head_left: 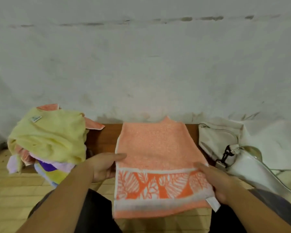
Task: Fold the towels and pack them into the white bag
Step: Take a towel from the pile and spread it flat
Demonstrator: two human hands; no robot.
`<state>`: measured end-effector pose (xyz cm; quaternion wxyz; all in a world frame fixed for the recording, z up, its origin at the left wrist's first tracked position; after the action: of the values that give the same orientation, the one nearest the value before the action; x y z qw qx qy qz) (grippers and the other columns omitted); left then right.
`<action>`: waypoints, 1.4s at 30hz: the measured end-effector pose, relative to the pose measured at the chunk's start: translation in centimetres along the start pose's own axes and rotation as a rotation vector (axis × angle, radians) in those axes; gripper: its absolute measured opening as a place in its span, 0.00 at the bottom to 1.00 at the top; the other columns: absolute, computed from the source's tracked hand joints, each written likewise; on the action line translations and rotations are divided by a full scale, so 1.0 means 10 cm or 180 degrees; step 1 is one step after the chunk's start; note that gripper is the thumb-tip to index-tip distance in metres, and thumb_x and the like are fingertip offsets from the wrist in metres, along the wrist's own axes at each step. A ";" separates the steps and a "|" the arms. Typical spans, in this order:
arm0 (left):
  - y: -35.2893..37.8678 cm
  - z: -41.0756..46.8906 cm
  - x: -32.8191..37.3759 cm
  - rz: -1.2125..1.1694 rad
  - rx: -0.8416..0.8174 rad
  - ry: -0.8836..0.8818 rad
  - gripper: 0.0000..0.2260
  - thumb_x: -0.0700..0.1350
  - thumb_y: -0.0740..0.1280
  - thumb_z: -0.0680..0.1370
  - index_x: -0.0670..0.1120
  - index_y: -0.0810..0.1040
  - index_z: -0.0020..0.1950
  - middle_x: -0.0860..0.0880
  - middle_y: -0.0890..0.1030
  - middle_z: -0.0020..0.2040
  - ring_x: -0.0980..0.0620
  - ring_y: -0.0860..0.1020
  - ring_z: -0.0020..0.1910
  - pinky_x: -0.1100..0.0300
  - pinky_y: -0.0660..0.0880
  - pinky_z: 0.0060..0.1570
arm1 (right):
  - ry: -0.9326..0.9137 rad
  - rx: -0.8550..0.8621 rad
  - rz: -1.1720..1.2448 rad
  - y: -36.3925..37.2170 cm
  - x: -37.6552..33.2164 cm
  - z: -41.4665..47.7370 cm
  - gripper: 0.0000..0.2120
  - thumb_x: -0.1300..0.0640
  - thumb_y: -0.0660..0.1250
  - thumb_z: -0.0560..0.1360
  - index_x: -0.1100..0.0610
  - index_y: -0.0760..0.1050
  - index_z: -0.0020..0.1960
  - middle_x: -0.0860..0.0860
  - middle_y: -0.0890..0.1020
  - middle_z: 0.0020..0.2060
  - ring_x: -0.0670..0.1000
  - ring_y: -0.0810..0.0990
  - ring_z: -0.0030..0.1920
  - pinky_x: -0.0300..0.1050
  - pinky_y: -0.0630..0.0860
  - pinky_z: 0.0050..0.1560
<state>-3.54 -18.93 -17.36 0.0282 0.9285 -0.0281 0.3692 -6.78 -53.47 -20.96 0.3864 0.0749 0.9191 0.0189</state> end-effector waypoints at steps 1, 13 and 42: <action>0.01 0.02 -0.06 0.0025 0.0015 0.0010 0.14 0.45 0.66 0.82 0.39 0.78 0.64 0.39 0.85 0.55 0.42 0.84 0.54 0.50 0.83 0.47 | 0.0067 0.0029 -0.0028 -0.04 0.07 0.03 0.20 0.51 0.71 0.79 0.65 0.77 0.63 0.65 0.86 0.50 0.64 0.87 0.48 0.64 0.83 0.52; -0.32 -0.08 -0.13 0.1131 0.0587 -0.0028 0.22 0.56 0.68 0.80 0.36 0.80 0.58 0.38 0.86 0.48 0.38 0.85 0.49 0.44 0.79 0.59 | -0.0248 -0.0546 -0.0215 0.22 0.00 -0.08 0.19 0.53 0.72 0.77 0.67 0.80 0.60 0.63 0.85 0.53 0.63 0.85 0.56 0.62 0.77 0.64; -0.58 -0.57 0.04 0.0112 0.0443 0.1024 0.20 0.29 0.55 0.82 0.44 0.83 0.60 0.44 0.86 0.54 0.48 0.85 0.53 0.57 0.83 0.47 | -0.1386 -0.0794 0.0016 0.31 -0.39 -0.21 0.26 0.77 0.57 0.79 0.57 0.74 0.70 0.55 0.85 0.59 0.55 0.83 0.61 0.51 0.83 0.57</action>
<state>-6.76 -12.70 -13.13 -0.0385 0.8565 -0.0140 0.5145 -5.19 -50.94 -16.38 0.5815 0.0312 0.8046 0.1165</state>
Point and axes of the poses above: each hand's wrist, its own z-axis towards the middle knuckle, its own y-axis out of the palm, x = y × z, the point moved 8 cm from there along z, towards the middle knuckle
